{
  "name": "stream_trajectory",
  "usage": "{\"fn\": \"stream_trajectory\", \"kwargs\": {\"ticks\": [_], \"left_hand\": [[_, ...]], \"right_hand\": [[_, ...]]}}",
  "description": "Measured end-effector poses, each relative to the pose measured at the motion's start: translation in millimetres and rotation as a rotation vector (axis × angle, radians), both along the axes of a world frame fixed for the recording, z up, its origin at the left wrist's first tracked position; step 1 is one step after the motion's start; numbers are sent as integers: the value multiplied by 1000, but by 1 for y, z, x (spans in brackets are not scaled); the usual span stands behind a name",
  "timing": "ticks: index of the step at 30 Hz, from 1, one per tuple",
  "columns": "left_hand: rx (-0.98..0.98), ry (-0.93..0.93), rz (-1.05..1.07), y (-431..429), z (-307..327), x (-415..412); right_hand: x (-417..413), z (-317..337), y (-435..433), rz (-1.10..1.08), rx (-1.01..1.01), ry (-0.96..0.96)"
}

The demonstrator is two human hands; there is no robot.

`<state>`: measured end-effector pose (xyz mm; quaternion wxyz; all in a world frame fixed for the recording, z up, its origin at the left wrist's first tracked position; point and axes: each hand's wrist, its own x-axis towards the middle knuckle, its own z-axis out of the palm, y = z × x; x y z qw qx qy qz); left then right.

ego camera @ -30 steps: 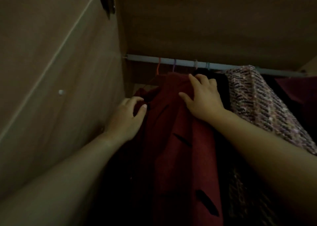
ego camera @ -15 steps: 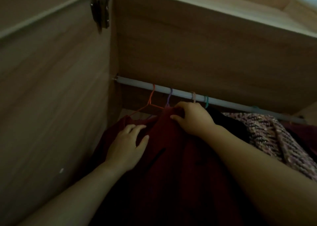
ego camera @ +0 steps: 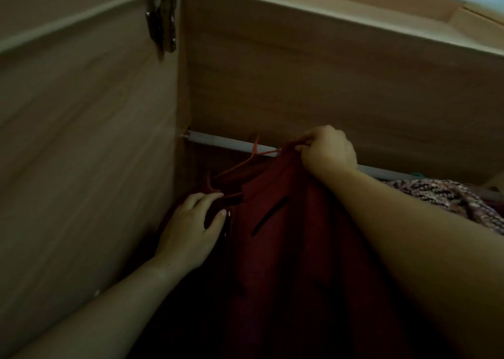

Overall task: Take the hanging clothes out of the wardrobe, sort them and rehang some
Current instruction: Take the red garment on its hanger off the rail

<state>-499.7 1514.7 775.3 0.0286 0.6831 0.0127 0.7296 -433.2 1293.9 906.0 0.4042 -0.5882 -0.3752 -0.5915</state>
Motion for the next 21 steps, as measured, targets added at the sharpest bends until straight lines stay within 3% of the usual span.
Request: {"fn": "stream_trajectory", "kwargs": {"ticks": [5,8,11,13,16,21], "left_hand": [[73,-144,-85,-9,1,-12],[76,-173,2,-15,-5,-17],[52,-99,143,-14,-18,-14],[41,56,179,-12,-37,-10],[41,291,-56,-27,-82,-10],[-40,255,-127,-71,-179,1]], "right_hand": [[5,-32,-5,-60,-62,-54],[13,-77,-13,-79,-91,-79],[17,-129,-26,-51,-114,-102],[21,-164,-35,27,-125,-114],[36,-213,-52,80,-109,-85],[54,-306,-88,70,-246,5]]}}
